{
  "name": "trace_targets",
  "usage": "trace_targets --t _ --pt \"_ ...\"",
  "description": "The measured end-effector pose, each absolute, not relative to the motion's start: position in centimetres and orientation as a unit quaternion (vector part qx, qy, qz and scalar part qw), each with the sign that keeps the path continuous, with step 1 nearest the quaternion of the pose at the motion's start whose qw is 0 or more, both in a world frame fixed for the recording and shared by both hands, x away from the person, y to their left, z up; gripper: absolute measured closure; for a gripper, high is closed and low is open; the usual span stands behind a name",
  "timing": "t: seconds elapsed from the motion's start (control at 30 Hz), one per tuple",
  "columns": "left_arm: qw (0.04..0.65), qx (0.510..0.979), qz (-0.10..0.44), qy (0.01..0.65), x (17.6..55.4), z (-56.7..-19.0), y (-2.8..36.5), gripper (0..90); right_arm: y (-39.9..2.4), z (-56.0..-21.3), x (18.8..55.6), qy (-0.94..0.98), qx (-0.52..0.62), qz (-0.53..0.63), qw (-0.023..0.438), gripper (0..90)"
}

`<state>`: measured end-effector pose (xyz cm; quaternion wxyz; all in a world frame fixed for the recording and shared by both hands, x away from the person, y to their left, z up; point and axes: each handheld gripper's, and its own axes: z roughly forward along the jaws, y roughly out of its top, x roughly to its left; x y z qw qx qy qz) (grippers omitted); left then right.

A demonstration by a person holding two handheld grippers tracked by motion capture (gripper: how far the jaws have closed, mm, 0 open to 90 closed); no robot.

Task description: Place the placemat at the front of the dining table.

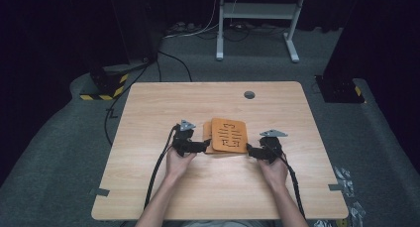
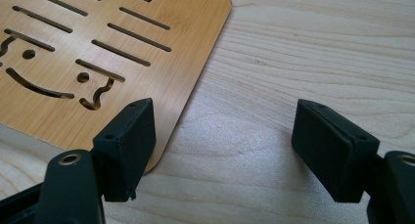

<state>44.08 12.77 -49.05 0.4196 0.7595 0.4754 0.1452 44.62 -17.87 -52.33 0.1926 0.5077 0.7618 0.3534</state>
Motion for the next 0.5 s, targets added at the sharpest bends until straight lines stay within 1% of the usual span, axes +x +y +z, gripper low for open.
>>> trace_targets --t 0.5 --pt "0.402 0.782 0.126 0.458 44.8 -49.9 9.6 17.3 -17.9 -52.3 44.6 0.76 0.51 0.352 0.196 24.2"
